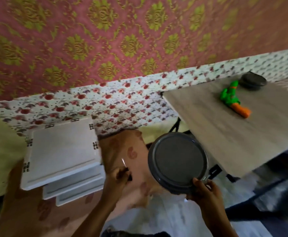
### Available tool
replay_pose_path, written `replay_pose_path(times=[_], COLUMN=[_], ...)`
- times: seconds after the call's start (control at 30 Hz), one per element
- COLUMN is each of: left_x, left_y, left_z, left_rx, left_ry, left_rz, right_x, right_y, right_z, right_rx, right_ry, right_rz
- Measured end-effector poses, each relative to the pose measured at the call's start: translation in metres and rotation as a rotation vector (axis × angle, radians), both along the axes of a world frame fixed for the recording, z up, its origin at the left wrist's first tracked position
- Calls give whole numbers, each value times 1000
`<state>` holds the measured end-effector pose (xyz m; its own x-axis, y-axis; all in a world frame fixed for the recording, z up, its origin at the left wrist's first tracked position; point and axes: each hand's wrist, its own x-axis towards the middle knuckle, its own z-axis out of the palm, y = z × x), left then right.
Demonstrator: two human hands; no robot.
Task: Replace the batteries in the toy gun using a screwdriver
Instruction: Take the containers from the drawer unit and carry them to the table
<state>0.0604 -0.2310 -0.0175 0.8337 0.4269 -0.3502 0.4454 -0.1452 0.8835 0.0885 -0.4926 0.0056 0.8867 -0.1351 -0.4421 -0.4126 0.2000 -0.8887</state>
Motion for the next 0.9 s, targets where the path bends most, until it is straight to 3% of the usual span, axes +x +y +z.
replay_pose_path(times=[0.17,0.33,0.6,0.9], left_x=[9,15,61,152], left_y=[-76,-161,-219,-266], left_z=[-45,8,11,3], left_rx=[-104,-160,-131,-89], left_ry=[25,-6,-71,-68], left_rz=[2,-19,-48,-68], right_x=[-6,-13,9,102], right_y=[-89,-155,-209,-262], right_z=[10,18,14,8], right_rx=[-39,-37,29,30], right_ry=[21,45,67,77], right_rz=[-64,-95,-182,-166])
